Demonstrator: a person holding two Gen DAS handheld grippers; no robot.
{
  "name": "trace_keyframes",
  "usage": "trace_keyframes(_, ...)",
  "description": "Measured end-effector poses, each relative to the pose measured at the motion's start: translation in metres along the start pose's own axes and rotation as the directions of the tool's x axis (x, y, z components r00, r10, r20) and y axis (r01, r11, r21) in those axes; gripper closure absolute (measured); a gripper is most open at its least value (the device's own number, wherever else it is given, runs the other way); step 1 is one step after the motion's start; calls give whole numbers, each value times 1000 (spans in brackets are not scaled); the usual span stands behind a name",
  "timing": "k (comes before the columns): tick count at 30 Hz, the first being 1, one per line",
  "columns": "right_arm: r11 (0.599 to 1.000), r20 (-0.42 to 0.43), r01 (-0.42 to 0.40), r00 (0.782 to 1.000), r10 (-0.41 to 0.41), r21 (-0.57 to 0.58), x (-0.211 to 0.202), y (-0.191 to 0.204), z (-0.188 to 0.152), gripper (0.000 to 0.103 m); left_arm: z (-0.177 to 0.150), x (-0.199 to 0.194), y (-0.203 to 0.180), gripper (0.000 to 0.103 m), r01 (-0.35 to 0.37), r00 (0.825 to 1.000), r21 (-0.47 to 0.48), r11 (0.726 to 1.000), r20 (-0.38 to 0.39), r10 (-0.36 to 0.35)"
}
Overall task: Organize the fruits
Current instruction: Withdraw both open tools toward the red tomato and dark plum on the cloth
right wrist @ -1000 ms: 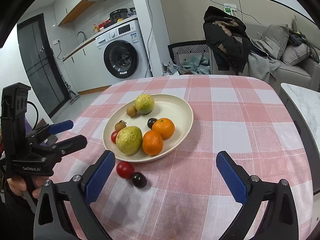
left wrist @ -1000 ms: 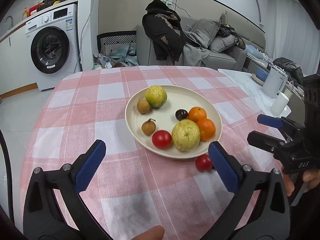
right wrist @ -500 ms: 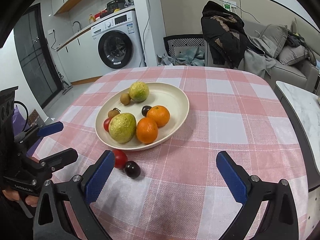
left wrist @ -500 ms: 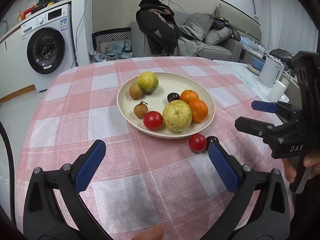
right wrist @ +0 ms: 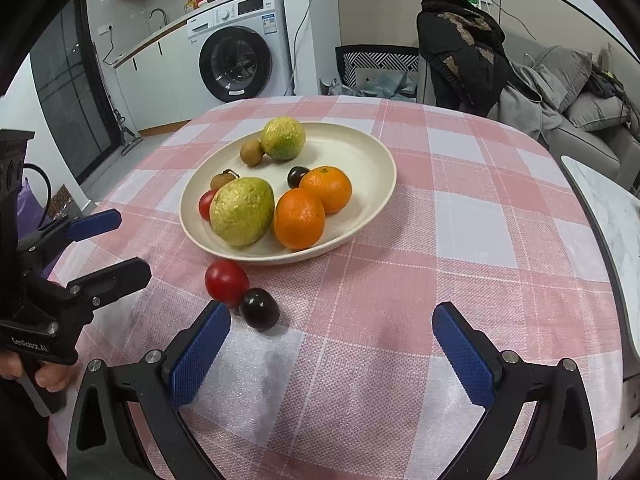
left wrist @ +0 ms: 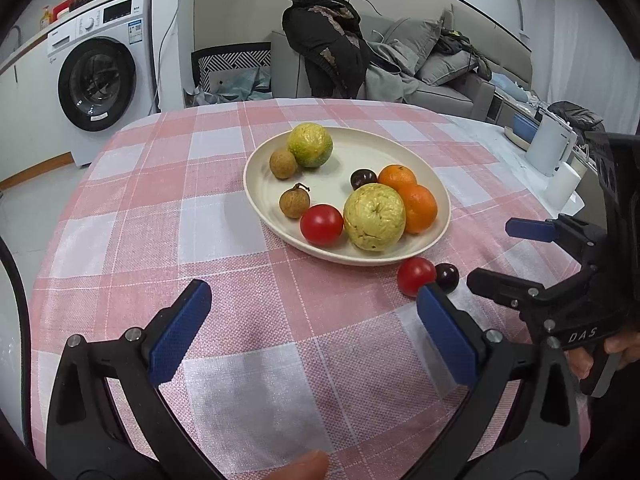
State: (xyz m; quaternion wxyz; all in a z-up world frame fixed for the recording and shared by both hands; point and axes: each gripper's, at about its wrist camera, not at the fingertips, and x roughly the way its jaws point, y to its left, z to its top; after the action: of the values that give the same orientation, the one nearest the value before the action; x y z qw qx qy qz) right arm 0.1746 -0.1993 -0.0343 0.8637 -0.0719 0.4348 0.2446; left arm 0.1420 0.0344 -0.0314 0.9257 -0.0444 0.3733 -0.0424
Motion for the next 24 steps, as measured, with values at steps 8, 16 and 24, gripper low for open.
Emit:
trace_keyframes(8,999,-46,-11,999,10,-37,14,12,-5,0,-1,5,0,1,-3,1000,3,1000,-12,3)
trace_keyframes(16,997,-48,18,999,-22,-72,22,20,-8,5,0,7,0,1,-2,1000,-1,1000,-17,2)
trace_keyframes(24,996,-54,6,998,-11,-89,24,24,-9,27,0,8,0,1,-4,1000,-1,1000,-18,4)
